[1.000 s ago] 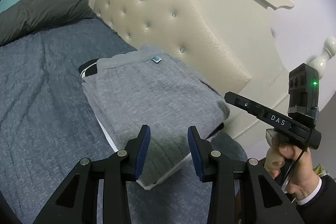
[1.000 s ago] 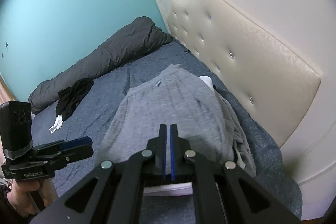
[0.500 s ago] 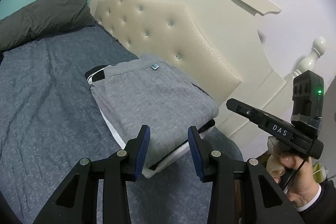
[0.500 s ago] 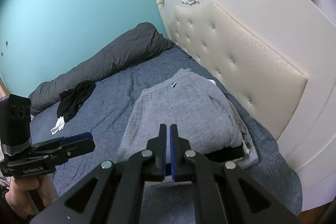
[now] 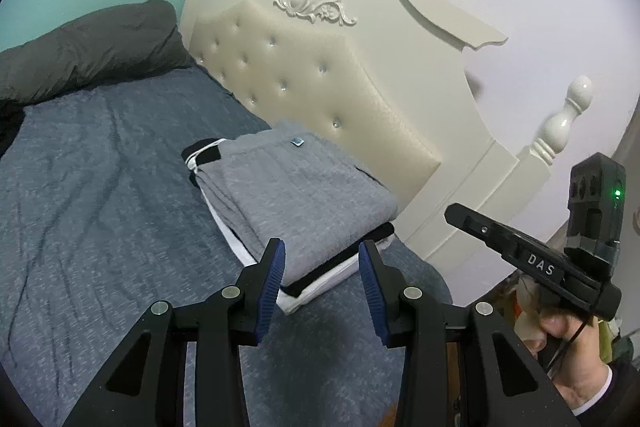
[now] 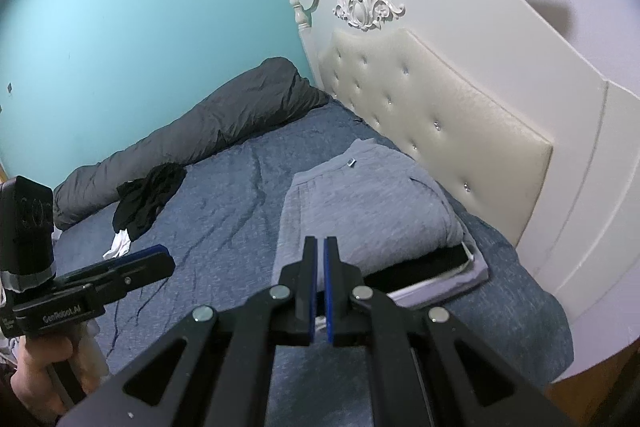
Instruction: Fold clothes
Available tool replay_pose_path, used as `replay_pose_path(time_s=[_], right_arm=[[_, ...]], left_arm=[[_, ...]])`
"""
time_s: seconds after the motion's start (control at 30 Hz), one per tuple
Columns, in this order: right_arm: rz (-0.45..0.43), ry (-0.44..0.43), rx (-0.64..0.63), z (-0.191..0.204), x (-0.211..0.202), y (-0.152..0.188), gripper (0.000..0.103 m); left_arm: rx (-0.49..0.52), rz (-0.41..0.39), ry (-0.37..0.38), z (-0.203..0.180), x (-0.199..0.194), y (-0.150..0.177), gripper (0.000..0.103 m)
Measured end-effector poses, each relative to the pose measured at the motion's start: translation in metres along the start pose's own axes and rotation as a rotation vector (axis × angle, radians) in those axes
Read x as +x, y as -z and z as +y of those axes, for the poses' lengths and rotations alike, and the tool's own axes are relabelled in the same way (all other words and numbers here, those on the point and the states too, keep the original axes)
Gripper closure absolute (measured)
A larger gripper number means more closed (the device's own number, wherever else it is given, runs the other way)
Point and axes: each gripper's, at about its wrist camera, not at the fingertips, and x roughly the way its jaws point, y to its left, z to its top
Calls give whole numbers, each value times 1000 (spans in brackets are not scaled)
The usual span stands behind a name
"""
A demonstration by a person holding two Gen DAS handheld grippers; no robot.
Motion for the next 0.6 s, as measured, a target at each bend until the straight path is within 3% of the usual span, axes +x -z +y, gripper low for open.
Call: replay_pose_path(time_s=[0.6], right_arm=[[-42,42,21,47,-63,26,100]], left_arm=[[30,-28,-19,-9,-73,23,55]])
